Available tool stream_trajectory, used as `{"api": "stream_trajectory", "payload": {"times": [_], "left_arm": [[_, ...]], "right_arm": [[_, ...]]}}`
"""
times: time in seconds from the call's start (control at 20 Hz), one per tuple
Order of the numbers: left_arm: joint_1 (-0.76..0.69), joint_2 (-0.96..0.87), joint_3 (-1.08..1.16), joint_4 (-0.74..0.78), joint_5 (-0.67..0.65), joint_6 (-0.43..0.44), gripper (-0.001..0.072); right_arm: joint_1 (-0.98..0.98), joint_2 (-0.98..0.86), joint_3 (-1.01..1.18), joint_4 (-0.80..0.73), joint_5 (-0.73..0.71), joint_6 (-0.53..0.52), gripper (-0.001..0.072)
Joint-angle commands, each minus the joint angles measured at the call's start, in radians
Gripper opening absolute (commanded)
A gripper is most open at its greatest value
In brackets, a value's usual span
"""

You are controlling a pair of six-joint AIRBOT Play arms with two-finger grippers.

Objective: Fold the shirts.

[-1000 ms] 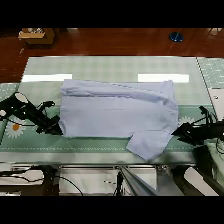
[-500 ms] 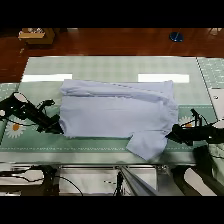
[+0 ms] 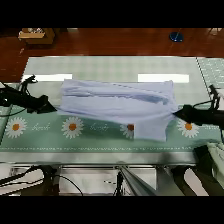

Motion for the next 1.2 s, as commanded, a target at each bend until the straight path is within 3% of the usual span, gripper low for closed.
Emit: {"api": "stream_trajectory", "payload": {"times": [0.0, 0.2, 0.45, 0.65, 0.9, 0.95, 1.0, 1.05, 1.1, 1.15], "left_arm": [[0.002, 0.030, 0.093, -0.109, 0.055, 0.003, 0.0023], [-0.028, -0.032, 0.175, -0.154, 0.190, 0.003, 0.0023], [-0.085, -0.261, 0.373, -0.153, 0.176, 0.003, 0.0024], [-0.093, -0.425, 0.472, -0.153, 0.168, -0.018, 0.0024], [-0.093, -0.526, 0.476, -0.132, 0.161, -0.023, 0.0024], [-0.092, -0.530, 0.476, -0.113, 0.161, -0.023, 0.0041], [-0.089, -0.527, 0.480, -0.085, 0.160, -0.022, 0.0187], [-0.082, -0.525, 0.496, -0.047, 0.141, -0.023, 0.0410], [-0.070, -0.524, 0.526, 0.004, 0.099, -0.023, 0.0537], [-0.056, -0.524, 0.560, 0.051, 0.043, -0.023, 0.0542]], "right_arm": [[0.004, -0.033, 0.181, 0.066, -0.093, -0.001, 0.0027], [0.074, -0.245, 0.367, 0.063, -0.200, 0.000, 0.0027], [0.175, -0.509, 0.510, 0.060, -0.297, 0.001, 0.0026], [0.200, -0.616, 0.514, 0.042, -0.423, 0.005, 0.0027], [0.200, -0.705, 0.514, 0.027, -0.441, 0.005, 0.0029], [0.200, -0.706, 0.514, 0.027, -0.443, 0.005, 0.0063], [0.195, -0.701, 0.514, 0.030, -0.444, 0.004, 0.0200], [0.183, -0.686, 0.514, 0.027, -0.433, -0.012, 0.0357], [0.167, -0.664, 0.514, 0.017, -0.417, -0.037, 0.0429], [0.145, -0.637, 0.514, -0.022, -0.397, -0.038, 0.0463]]}}
